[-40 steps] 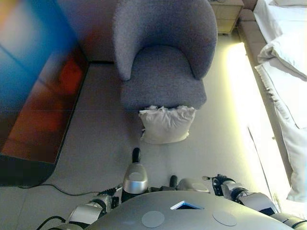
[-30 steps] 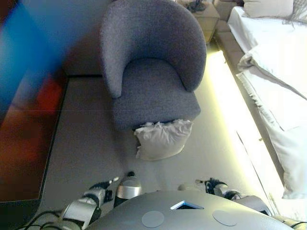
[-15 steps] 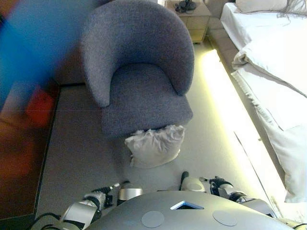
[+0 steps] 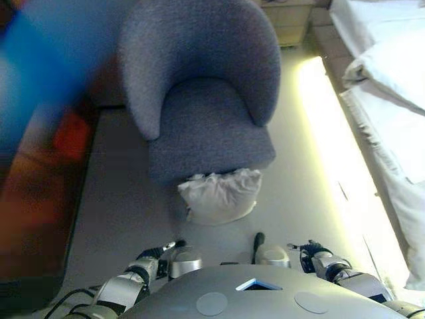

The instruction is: Pick up the cushion and take it to the sofa

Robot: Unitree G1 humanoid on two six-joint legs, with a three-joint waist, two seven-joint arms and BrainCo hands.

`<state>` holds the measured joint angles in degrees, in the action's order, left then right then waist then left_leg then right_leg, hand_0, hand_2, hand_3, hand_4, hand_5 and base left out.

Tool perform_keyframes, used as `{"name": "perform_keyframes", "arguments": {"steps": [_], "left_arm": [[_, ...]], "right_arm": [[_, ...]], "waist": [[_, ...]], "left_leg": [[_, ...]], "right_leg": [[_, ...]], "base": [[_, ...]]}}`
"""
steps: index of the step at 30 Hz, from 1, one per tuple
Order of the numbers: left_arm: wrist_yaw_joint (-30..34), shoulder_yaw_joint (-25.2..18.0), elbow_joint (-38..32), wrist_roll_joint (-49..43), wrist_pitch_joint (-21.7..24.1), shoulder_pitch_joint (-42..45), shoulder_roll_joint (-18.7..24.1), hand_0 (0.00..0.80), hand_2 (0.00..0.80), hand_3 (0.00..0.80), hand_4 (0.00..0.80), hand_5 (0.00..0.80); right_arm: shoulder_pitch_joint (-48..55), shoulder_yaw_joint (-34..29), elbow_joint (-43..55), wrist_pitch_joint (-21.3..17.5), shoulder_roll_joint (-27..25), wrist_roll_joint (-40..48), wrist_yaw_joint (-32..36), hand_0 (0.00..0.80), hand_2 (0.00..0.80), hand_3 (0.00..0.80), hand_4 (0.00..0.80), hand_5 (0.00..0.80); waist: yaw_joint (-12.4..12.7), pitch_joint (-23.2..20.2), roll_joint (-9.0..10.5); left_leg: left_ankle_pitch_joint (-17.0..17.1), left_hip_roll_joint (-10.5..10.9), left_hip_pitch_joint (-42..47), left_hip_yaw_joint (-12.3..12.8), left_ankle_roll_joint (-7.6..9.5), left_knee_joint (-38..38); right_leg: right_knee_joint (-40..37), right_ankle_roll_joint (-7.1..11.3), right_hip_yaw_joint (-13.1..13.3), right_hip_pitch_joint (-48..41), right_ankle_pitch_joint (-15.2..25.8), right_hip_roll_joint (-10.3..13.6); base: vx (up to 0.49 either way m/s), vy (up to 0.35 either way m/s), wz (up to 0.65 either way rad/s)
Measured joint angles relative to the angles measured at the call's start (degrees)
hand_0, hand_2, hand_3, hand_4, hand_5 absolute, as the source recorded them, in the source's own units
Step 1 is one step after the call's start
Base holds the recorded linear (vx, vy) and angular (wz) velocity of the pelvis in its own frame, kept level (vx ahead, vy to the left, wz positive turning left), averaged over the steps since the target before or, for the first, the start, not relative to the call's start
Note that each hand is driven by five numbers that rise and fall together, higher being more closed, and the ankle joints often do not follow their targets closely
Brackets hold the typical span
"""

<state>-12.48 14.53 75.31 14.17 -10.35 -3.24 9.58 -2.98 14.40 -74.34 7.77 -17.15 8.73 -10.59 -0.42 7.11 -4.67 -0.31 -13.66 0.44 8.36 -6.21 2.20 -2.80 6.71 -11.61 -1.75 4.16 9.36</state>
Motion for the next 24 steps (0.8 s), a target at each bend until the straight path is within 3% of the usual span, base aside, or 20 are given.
{"name": "perform_keyframes", "arguments": {"steps": [3,6,10,14,18,21,24], "left_arm": [[-0.04,-0.03,0.15,-0.16,0.60,1.43,0.26,0.000,0.000,0.000,0.000,0.000],[-1.30,-0.02,0.00,0.07,3.26,2.31,0.59,0.000,0.000,0.000,0.000,0.000],[-4.89,1.83,-2.57,2.38,8.79,-4.11,2.80,0.000,0.000,0.000,0.000,0.000],[-10.55,3.08,-5.11,5.91,12.65,-16.58,5.18,0.000,0.000,0.000,0.000,0.000],[-14.26,4.65,-8.33,6.98,15.82,-23.38,6.35,0.000,0.000,0.000,0.000,0.000],[-14.46,5.16,-9.28,8.89,17.09,-25.63,9.97,0.000,0.000,0.000,0.000,0.000],[-17.00,5.21,-12.01,9.15,20.72,-24.68,9.26,0.000,0.000,0.000,0.000,0.000]], "right_arm": [[0.06,-0.08,-0.03,-2.28,0.35,0.52,-0.91,0.000,0.000,0.000,0.000,0.000],[-0.38,0.20,0.45,-4.88,0.54,0.37,-1.85,0.000,0.000,0.000,0.000,0.000],[-6.07,4.38,2.20,-6.62,0.94,2.24,-6.34,0.000,0.000,0.000,0.000,0.000],[-18.28,4.41,2.32,-7.95,0.68,4.34,-10.42,0.000,0.000,0.000,0.000,0.000],[-25.60,4.80,4.01,-9.88,0.24,4.49,-13.33,0.000,0.000,0.000,0.000,0.000],[-29.38,4.79,4.79,-11.00,-1.43,5.12,-14.05,0.000,0.000,0.000,0.000,0.000],[-28.79,4.75,8.45,-13.28,-2.96,5.44,-17.01,0.000,0.000,0.000,0.000,0.000]], "waist": [[0.04,0.03,0.34],[0.20,-0.03,1.01],[1.26,1.45,2.86],[1.19,11.10,2.65],[0.91,16.88,1.54],[-0.20,20.50,1.41],[-0.14,21.87,1.35]], "left_leg": [[0.47,0.94,1.07,1.58,-0.69,-1.69],[2.59,1.59,0.81,1.52,-3.11,-1.61],[3.27,2.12,-7.77,1.34,-2.58,0.87],[5.93,2.56,-15.06,0.55,-2.25,1.84],[6.57,3.20,-19.27,0.37,-2.00,2.32],[6.83,3.55,-21.58,0.16,-1.80,2.56],[6.89,3.98,-24.50,-1.81,-2.01,2.68]], "right_leg": [[0.32,0.69,-0.05,-0.17,-0.47,1.45],[0.61,1.82,0.14,-0.23,-0.41,2.24],[4.46,2.04,1.43,9.71,-0.13,3.17],[5.23,1.59,1.89,16.37,3.07,3.13],[5.57,1.25,2.50,20.80,3.81,3.32],[5.85,1.57,2.63,23.11,4.26,3.58],[7.04,1.74,2.97,26.58,4.14,3.90]], "base": [[0.217,0.160,0.29],[-0.036,0.050,0.04],[-0.364,0.006,-0.04],[-0.163,0.000,0.01],[-0.126,0.002,-0.02],[-0.104,-0.082,0.01],[-0.093,-0.105,0.00]]}}
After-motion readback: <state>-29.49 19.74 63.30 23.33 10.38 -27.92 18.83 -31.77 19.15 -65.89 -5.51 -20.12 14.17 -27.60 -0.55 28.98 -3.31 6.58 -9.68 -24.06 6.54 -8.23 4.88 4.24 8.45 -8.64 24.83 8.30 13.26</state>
